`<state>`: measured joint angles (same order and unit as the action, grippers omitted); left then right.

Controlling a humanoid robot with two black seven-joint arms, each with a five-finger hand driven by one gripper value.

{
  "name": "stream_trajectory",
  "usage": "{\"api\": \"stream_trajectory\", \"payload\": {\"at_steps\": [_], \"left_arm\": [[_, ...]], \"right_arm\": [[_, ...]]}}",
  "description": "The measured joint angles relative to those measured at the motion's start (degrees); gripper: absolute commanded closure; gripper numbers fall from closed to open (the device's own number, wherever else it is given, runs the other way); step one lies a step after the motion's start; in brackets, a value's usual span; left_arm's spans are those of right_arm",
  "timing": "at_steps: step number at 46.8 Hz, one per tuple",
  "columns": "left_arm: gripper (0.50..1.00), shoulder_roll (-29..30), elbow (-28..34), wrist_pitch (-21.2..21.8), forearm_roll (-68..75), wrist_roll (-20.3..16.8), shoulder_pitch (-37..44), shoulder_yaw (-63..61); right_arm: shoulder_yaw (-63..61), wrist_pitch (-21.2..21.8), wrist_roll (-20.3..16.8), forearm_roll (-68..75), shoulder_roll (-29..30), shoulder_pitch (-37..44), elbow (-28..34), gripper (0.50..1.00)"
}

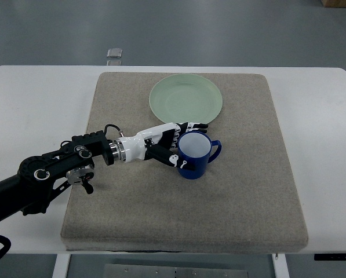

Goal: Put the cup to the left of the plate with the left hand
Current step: 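Close the left hand fingers around the blue mug's body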

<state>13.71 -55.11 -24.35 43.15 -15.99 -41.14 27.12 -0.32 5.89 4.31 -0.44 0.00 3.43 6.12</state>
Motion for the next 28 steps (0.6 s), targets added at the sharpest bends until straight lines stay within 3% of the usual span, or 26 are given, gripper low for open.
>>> {"api": "stream_trajectory", "payload": {"at_steps": [13, 17, 24, 28], "left_arm": [[0.536, -0.1, -0.5, -0.3, -0.2, 0.0, 0.0, 0.1], [0.602, -0.1, -0.5, -0.3, -0.3, 0.0, 0.0, 0.1], [0.645, -0.1, -0.5, -0.3, -0.2, 0.0, 0.0, 0.1], [0.705, -0.1, -0.4, -0.3, -0.2, 0.0, 0.0, 0.0]], "right_arm": [[0.0, 0.0, 0.0, 0.0, 0.0, 0.0, 0.0, 0.566], [0.0, 0.0, 0.0, 0.0, 0.0, 0.0, 0.0, 0.566], [0.0, 0.0, 0.0, 0.0, 0.0, 0.0, 0.0, 0.566], [0.0, 0.0, 0.0, 0.0, 0.0, 0.0, 0.0, 0.566]]}}
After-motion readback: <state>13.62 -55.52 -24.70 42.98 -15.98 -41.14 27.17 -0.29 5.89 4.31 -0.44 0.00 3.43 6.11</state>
